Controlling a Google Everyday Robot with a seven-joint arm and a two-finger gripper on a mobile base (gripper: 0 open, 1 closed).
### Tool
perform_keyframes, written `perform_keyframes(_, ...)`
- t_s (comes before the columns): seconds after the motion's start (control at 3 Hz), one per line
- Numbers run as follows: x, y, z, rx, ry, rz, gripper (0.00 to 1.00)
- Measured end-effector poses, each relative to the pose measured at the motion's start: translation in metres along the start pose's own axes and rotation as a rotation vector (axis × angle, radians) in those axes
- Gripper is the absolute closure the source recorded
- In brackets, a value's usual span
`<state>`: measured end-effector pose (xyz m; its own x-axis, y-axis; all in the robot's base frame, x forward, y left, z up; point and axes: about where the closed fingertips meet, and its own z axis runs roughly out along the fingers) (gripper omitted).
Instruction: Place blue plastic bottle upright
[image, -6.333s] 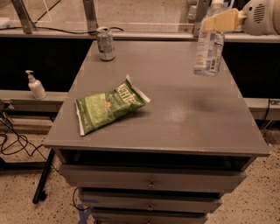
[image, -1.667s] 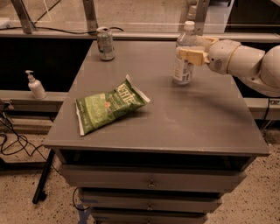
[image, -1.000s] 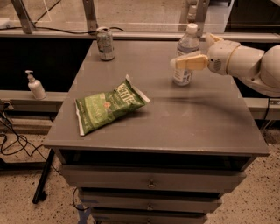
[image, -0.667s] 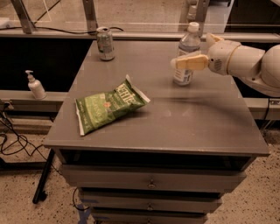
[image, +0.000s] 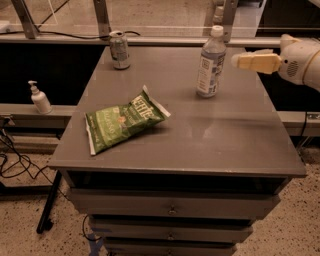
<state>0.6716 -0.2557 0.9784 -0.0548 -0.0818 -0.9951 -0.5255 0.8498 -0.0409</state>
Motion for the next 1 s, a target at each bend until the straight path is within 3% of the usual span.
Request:
perform_keyframes(0.33,-0.017,-0.037,-0.069,0.099,-0.017,0.067,0.00)
perform_keyframes(0.67,-0.034,-0.071,-0.144,0.231,-0.068,0.148,0.00)
perform_keyframes(1.0,-0.034,-0.071,-0.144,0.231,-0.068,0.148,0.00)
